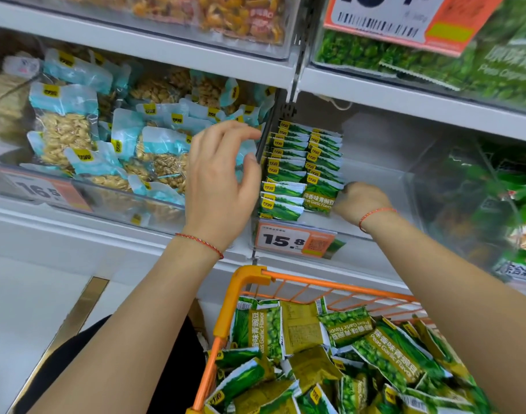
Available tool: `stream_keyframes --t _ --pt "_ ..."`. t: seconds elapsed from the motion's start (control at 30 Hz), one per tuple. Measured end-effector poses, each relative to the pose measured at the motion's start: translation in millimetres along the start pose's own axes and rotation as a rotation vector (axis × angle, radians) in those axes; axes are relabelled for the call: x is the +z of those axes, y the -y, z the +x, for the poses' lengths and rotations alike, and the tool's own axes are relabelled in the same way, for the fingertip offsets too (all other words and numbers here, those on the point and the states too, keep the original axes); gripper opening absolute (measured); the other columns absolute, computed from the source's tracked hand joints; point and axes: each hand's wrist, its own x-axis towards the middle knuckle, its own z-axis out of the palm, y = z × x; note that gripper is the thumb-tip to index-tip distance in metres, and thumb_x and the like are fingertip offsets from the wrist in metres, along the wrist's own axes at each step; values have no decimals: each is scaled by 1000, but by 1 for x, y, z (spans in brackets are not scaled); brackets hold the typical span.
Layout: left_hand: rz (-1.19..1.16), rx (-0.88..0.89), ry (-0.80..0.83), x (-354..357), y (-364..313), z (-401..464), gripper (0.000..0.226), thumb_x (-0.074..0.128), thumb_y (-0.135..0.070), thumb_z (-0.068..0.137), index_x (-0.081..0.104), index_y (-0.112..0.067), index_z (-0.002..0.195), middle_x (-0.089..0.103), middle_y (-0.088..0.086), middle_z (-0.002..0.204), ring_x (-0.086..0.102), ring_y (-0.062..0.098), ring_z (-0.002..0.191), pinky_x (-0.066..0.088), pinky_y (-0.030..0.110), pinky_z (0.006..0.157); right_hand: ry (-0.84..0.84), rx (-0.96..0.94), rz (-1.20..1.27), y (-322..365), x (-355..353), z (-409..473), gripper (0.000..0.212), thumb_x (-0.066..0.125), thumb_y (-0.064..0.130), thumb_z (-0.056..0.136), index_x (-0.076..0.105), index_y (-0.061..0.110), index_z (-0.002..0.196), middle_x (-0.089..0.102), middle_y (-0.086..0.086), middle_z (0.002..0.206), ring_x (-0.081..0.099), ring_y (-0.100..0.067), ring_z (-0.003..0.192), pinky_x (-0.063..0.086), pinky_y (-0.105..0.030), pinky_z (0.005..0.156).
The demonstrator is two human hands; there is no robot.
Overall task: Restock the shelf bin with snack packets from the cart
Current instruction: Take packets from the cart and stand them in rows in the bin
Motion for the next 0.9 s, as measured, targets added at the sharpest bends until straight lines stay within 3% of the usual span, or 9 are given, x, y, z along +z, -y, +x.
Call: stream_keyframes --t 0.07,0.13,0.33,0.43,0.5,0.6,0.67,0.8,0.9 --pt "-2 -4 -7 -6 -1 -4 26 50 -8 86 64 -10 108 60 6 110 49 21 108 29 14 92 -22 -15 -31 -4 -17 -15 36 55 29 89 60 9 119 60 -14 123 56 -32 107 46 -32 86" --pt "1 10 8 -12 -3 -10 23 50 -7 87 65 -10 105 59 0 102 49 20 103 28 11 89 -12 -90 -55 -7 -35 -35 36 54 33 90 63 12 117 62 -13 122 56 -34 109 48 -37 92" --pt "-138 68 152 -31 -57 -27 21 51 -9 89 70 -18 95 59 -15 89 54 10 93 35 9 83 -159 -193 96 -18 -73 -112 38 57 43 89 60 23 121 64 -5 119 56 -26 112 43 -32 91" --pt "-290 95 400 -36 -98 -46 21 49 -18 89 68 -23 95 66 -14 88 61 7 85 48 22 76 -110 -163 254 -36 -87 -152 44 59 47 87 59 22 123 62 -2 115 57 -21 111 39 -26 88" --pt "-207 151 654 -31 -115 -62 22 49 -24 88 67 -27 101 69 -9 90 63 10 84 50 30 74 -116 -127 362 -54 -89 -179 43 60 46 87 60 21 122 60 1 103 58 -18 105 39 -27 87" --pt "123 277 1043 -6 -125 -92 43 50 -10 86 58 -30 124 62 -3 122 56 20 113 48 37 90 -168 -11 485 -81 -70 -211 41 60 43 87 60 21 122 60 1 95 61 -21 100 42 -30 85" --pt "187 341 1194 12 -130 -115 58 49 -2 82 47 -25 135 50 2 136 47 25 124 46 43 96 -193 79 520 -94 -50 -224 37 60 40 89 61 21 120 64 -2 95 62 -24 100 43 -31 83" --pt "366 448 1224 41 -135 -145 68 52 -5 85 27 -19 147 27 4 152 34 27 134 41 41 101 -276 158 632 -113 -9 -235 24 61 32 89 66 20 109 70 -6 98 64 -26 96 46 -29 78" --pt "401 512 1111 49 -129 -150 66 52 -10 88 26 -20 147 30 2 152 37 26 131 41 40 102 -257 219 898 -123 11 -234 8 61 26 88 63 22 95 71 -8 91 67 -27 87 52 -46 86"
